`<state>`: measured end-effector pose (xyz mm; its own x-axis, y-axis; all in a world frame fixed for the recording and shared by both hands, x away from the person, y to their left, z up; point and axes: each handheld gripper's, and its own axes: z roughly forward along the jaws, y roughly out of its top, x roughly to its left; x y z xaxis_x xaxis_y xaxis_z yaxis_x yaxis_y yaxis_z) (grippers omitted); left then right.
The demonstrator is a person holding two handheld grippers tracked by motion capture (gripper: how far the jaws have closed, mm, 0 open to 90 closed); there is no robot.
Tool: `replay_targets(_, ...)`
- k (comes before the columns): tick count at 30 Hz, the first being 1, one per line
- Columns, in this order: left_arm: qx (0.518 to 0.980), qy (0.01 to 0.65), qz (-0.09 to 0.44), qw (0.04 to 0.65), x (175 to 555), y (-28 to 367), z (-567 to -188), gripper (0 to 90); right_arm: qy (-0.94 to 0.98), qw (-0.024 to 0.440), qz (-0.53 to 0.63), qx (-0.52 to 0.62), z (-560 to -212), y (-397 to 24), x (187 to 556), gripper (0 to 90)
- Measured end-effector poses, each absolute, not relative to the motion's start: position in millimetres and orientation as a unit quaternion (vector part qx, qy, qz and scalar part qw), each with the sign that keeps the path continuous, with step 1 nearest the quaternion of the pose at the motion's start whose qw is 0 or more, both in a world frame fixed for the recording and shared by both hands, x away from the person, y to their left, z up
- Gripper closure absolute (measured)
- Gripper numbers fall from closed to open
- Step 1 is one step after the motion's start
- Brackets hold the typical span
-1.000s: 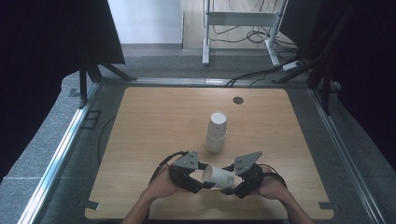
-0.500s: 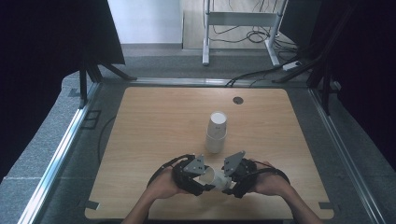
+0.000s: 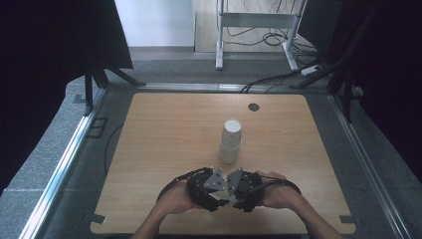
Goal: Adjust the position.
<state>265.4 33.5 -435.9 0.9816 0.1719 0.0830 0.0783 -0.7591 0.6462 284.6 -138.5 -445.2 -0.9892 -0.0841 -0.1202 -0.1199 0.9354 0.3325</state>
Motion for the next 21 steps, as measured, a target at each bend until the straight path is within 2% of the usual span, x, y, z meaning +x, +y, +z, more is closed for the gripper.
replay_targets(9,0.935,0.063,0.066,0.343,265,33,-435,35.4,0.98,0.05,0.186,-0.048,-447,-141,284,37.1)
replay_targets(16,0.91,0.087,0.043,0.403,270,42,-430,25.8,0.962,0.024,0.272,-0.007,-445,-157,286,36.9)
replay_targets(21,0.885,0.102,0.009,0.455,276,51,-431,23.2,0.943,0.015,0.332,0.021,-449,-169,286,36.8)
